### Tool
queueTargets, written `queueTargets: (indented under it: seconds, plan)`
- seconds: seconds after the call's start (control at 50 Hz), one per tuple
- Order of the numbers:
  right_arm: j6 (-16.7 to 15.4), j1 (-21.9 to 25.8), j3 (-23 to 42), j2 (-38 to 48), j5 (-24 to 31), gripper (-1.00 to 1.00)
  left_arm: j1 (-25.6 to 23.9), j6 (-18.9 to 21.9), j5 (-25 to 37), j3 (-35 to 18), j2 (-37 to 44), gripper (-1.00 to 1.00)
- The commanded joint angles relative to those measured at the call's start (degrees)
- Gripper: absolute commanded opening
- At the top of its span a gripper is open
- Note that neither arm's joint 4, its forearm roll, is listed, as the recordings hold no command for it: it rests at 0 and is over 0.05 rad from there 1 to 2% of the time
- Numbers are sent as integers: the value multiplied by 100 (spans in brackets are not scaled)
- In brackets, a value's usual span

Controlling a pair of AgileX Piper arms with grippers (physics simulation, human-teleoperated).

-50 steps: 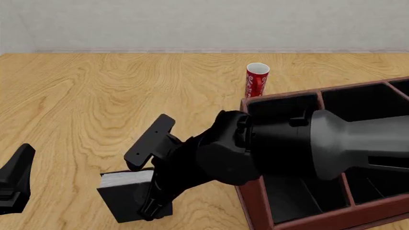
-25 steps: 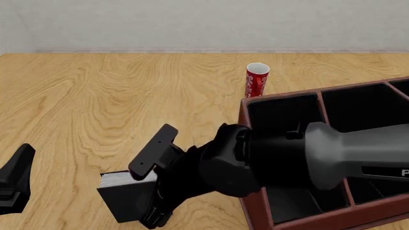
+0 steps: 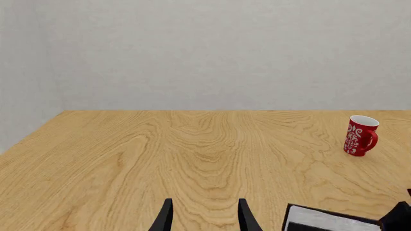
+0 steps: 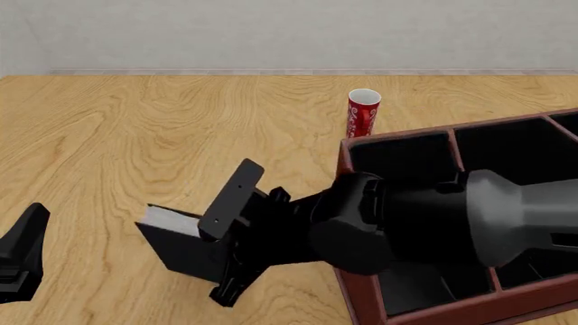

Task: Pick up the book and place it in the left compartment of the caddy.

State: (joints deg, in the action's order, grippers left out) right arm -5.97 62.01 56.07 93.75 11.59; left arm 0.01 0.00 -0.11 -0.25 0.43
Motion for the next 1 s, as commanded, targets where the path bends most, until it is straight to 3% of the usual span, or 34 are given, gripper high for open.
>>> queueTargets:
  seconds: [0.02, 0.14, 0.24, 0.52, 0.68, 0.82, 0.9, 1.0]
  plan:
    - [-192, -286, 178, -126, -170, -100, 1, 1, 0, 0, 0, 100]
    - [-459, -692, 456, -129, -180, -100, -1, 0, 0, 0, 1, 100]
    - [-497, -988, 685, -99, -116, -100, 0, 0, 0, 0, -1, 100]
    - [-68, -1149, 1068, -312, 369, -100, -1, 0, 0, 0, -1, 100]
    - [-305, -1251, 1148, -749, 532, -100, 0, 0, 0, 0, 0, 100]
    - [-277, -1475, 1435, -1001, 824, -100, -1, 1, 0, 0, -1, 100]
    - [-190, -1664, 1656, -1020, 971, -100, -1, 1, 0, 0, 1, 100]
    - [-332, -2093, 2058, -1041, 1282, -100, 0, 1, 0, 0, -1, 100]
